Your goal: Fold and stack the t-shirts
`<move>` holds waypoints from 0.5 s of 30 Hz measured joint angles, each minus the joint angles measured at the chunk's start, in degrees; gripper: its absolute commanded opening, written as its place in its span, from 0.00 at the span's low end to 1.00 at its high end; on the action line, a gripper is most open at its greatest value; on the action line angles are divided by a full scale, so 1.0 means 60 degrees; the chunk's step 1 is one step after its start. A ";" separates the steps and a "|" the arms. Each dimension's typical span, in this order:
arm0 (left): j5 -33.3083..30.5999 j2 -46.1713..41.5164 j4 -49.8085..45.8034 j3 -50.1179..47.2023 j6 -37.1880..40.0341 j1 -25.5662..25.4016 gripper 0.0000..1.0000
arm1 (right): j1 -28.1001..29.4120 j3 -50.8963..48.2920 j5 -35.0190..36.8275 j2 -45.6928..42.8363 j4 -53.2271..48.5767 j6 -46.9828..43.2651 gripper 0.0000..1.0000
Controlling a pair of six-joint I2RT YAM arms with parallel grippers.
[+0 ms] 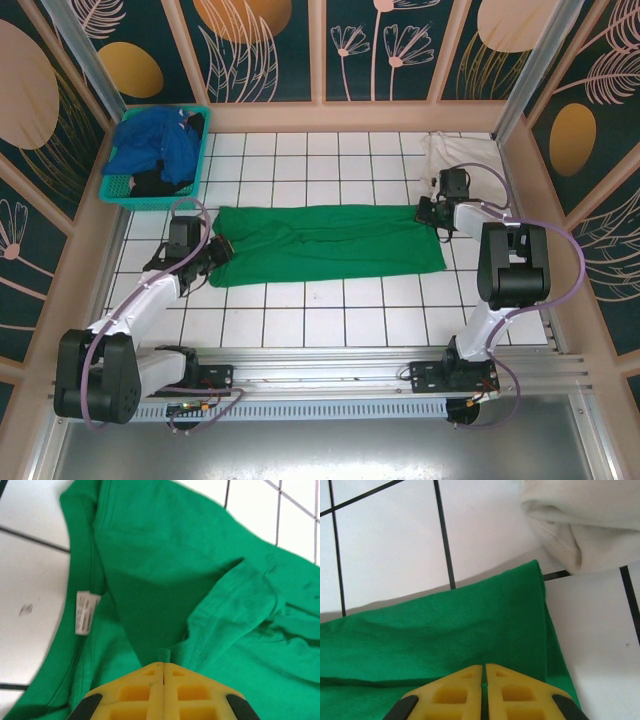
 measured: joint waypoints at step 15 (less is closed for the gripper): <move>-0.0295 -0.0386 -0.0047 -0.0244 -0.0109 0.0000 0.00 | -0.0295 -0.0463 -0.0073 -0.0943 -0.0448 0.1082 0.31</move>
